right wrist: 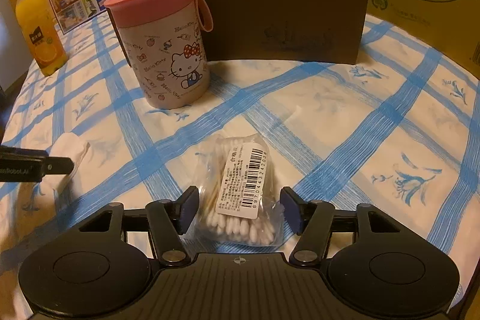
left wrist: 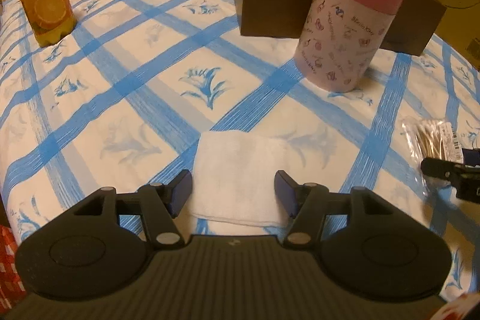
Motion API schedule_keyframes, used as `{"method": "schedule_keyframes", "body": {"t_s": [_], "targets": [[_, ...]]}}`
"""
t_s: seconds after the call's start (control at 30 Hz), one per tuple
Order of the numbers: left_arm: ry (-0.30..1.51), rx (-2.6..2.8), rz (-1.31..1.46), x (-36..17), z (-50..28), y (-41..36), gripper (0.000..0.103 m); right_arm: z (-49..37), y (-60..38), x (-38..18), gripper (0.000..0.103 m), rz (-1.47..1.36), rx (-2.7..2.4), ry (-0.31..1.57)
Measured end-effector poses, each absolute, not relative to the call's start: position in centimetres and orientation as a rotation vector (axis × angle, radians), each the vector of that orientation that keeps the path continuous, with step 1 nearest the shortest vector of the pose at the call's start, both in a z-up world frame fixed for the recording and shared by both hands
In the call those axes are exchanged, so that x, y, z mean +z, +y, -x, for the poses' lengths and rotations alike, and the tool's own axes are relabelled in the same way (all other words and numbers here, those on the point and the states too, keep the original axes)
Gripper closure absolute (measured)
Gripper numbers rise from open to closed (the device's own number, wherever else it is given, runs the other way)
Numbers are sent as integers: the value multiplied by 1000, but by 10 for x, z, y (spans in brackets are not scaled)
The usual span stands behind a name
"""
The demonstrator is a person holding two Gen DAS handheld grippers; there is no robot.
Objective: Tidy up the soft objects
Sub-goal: 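Grasp the cotton swab bag with the right tool while the left tool grasps the white cloth, then carry the swab bag and white cloth into the brown box and open both tools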
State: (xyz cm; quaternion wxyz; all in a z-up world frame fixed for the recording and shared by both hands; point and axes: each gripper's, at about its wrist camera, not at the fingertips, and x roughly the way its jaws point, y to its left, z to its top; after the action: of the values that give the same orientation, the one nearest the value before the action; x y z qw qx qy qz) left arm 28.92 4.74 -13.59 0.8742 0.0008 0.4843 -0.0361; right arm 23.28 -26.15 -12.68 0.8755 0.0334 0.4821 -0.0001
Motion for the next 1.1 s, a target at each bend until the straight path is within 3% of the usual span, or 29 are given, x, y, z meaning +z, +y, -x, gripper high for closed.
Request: {"method": "schedule_keyframes", "body": {"t_s": [0.1, 0.17, 0.23, 0.47, 0.9, 0.97, 1.1], "targets": [[1004, -102, 3, -135, -289, 43, 67, -232, -261, -128, 41, -68, 1, 1004], [1001, -124, -8, -133, -289, 38, 87, -232, -261, -128, 41, -65, 1, 1005], [1003, -155, -6, -132, -287, 32, 96, -231, -260, -127, 41, -65, 1, 1007], [1017, -159, 5, -133, -286, 21, 91, -232, -265, -124, 40, -109, -7, 1013], [1020, -160, -10, -134, -288, 19, 94, -240, -259, -127, 41, -69, 6, 1010], [1018, -160, -9, -134, -288, 19, 94, -239, -257, -128, 54, -55, 17, 1008], [1018, -161, -10, -134, -287, 19, 96, -236, -255, -126, 66, -40, 38, 998]]}}
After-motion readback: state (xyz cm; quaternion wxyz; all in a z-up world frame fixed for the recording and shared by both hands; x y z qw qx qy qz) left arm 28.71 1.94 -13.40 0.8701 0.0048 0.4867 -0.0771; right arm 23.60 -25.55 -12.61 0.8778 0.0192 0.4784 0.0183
